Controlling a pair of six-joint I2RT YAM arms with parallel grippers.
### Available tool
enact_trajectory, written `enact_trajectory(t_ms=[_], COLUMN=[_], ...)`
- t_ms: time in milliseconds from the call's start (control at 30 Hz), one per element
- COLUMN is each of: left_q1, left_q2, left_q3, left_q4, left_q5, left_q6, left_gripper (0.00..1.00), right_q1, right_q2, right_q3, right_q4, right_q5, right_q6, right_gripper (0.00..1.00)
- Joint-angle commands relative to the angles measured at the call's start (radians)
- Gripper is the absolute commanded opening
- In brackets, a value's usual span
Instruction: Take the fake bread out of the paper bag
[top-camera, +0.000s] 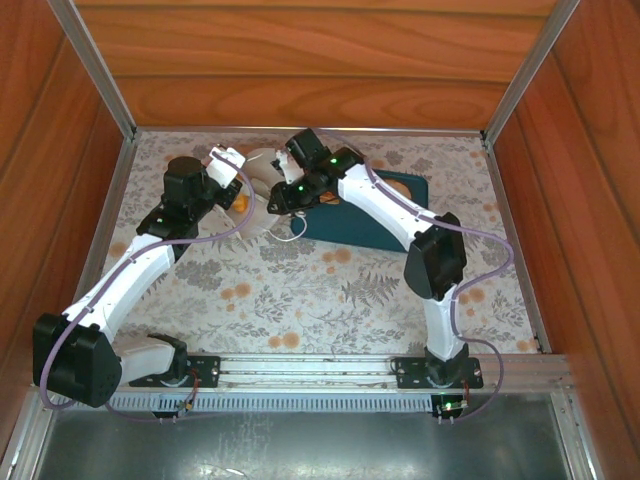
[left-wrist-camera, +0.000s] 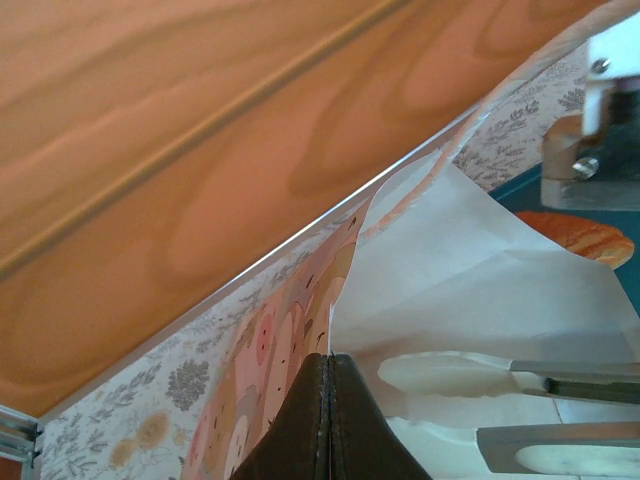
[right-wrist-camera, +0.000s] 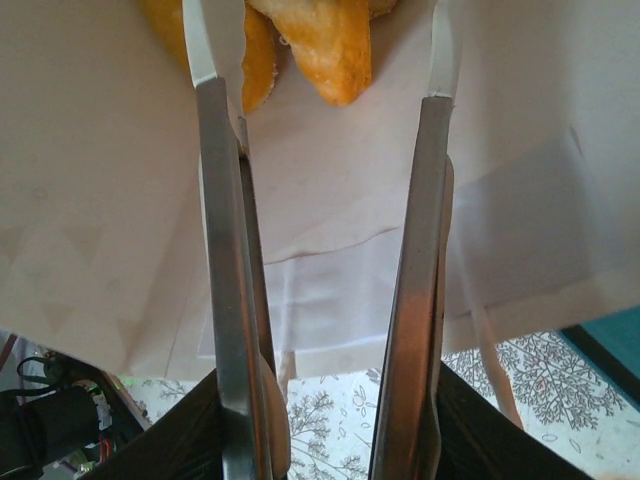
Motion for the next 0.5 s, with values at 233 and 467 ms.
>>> enact_trajectory(t_ms=[233, 467], left_q1=[-0.005, -0.005], left_q2=[-0.010, -0.012], left_q3=[0.006, 0.004], left_q4=[0.020, 0.019], left_q5=[0.018, 0.018], left_q6=[-0.009, -0.011], left_gripper=[0.00, 0.00], right_q1=[0.022, 0.025], right_q2=[0.065, 0.123], right_q3=[0.093, 0.145], right_q4=[-0.006, -0.023], right_q5=[-0.057, -0.038], right_q6=[-0.042, -0.033], right_gripper=[0.45, 0.42])
